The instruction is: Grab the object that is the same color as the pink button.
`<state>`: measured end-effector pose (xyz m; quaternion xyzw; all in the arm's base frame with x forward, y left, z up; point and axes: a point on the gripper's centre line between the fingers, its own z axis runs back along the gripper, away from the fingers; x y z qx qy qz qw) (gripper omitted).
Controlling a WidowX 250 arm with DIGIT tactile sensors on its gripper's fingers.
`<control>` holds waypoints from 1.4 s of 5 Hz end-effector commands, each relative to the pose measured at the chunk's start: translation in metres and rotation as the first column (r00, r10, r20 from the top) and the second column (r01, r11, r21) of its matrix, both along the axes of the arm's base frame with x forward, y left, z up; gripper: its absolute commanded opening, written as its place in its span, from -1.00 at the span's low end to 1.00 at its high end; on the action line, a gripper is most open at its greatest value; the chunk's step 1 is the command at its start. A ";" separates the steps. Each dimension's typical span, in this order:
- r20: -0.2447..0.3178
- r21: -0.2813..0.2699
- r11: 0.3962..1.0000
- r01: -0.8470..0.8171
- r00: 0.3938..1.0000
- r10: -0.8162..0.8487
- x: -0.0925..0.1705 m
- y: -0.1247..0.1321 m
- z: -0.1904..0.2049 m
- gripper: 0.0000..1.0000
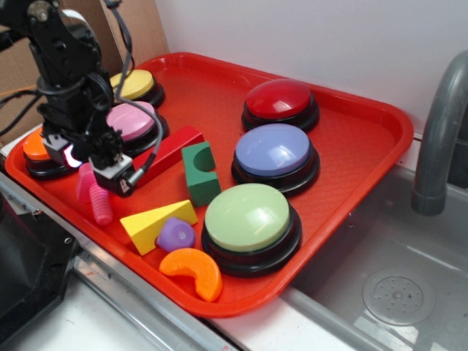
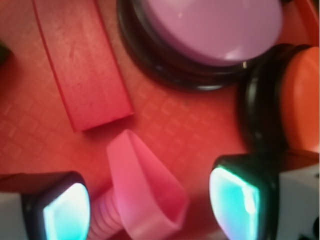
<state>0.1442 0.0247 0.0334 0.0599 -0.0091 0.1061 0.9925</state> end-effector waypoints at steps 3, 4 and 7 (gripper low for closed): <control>-0.003 -0.021 0.996 -0.082 0.997 0.082 0.002 0.004 -0.018 -1.00; 0.006 -0.027 0.994 -0.105 0.994 0.105 0.004 0.002 -0.011 -1.00; 0.067 -0.073 0.997 -0.006 0.998 0.011 0.026 -0.020 0.072 -1.00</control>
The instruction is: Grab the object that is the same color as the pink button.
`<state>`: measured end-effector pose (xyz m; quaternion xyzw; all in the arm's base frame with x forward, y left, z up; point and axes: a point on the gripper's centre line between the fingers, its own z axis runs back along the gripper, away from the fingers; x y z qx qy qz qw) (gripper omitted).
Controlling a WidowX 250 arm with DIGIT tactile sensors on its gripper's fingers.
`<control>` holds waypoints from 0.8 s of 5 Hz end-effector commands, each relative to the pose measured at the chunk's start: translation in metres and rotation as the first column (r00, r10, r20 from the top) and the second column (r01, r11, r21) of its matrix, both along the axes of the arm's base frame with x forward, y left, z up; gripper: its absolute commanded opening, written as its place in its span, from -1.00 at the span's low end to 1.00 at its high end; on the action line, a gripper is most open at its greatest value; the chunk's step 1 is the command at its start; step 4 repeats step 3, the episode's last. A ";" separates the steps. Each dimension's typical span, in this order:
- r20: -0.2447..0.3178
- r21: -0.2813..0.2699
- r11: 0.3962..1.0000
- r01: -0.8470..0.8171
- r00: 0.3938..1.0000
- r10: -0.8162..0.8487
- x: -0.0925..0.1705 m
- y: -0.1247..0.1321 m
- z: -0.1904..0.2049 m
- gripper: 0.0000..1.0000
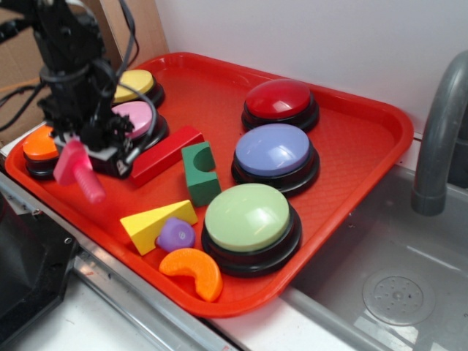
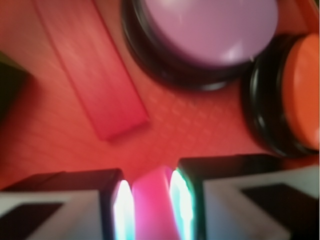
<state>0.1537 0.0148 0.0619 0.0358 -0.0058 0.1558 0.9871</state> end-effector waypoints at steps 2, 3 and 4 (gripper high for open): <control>0.178 -0.078 0.962 0.261 0.953 -0.245 0.024 -0.033 0.123 -1.00; 0.160 -0.174 0.955 0.240 0.964 -0.213 0.029 -0.030 0.116 -1.00; 0.160 -0.174 0.955 0.240 0.964 -0.213 0.029 -0.030 0.116 -1.00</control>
